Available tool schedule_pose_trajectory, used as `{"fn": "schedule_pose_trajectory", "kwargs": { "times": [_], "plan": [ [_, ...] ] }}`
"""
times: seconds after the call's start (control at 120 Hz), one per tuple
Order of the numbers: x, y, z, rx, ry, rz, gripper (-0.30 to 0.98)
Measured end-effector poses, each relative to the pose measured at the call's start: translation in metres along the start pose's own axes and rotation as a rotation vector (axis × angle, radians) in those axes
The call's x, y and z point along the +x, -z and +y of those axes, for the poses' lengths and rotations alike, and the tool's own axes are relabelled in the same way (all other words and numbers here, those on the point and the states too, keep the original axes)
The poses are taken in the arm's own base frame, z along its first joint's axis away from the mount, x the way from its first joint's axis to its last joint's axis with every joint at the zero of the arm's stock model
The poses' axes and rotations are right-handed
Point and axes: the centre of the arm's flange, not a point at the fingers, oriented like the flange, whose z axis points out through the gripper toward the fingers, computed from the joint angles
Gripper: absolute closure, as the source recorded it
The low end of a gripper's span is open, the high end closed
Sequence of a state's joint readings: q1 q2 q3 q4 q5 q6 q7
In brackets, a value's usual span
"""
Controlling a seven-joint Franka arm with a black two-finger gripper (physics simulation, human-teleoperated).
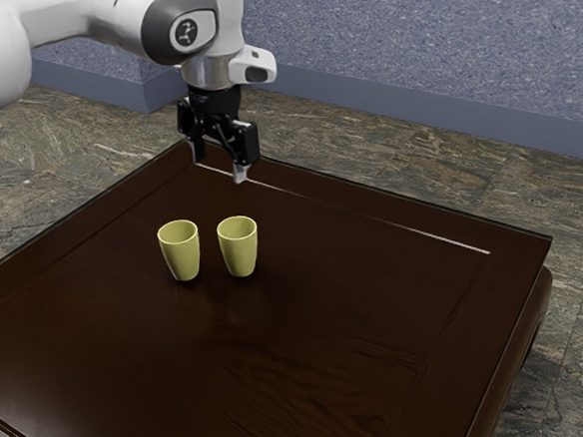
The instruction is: Place the right cup onto the left cup
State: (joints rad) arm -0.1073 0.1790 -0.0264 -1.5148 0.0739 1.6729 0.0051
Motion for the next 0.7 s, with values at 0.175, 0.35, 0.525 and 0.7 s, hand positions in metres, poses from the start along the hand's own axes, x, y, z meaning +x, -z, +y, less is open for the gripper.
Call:
{"fn": "schedule_pose_trajectory", "kwargs": {
  "times": [0.175,0.35,0.525,0.7],
  "plan": [
    [0.014,-0.018,-0.001,0.003,-0.004,0.006,0.00],
    [0.052,-0.082,-0.005,-0.006,-0.008,-0.045,0.01],
    [0.075,-0.122,-0.010,-0.012,-0.014,-0.074,0.12],
    [0.087,-0.142,-0.020,-0.016,-0.013,-0.082,0.24]
  ]
}}
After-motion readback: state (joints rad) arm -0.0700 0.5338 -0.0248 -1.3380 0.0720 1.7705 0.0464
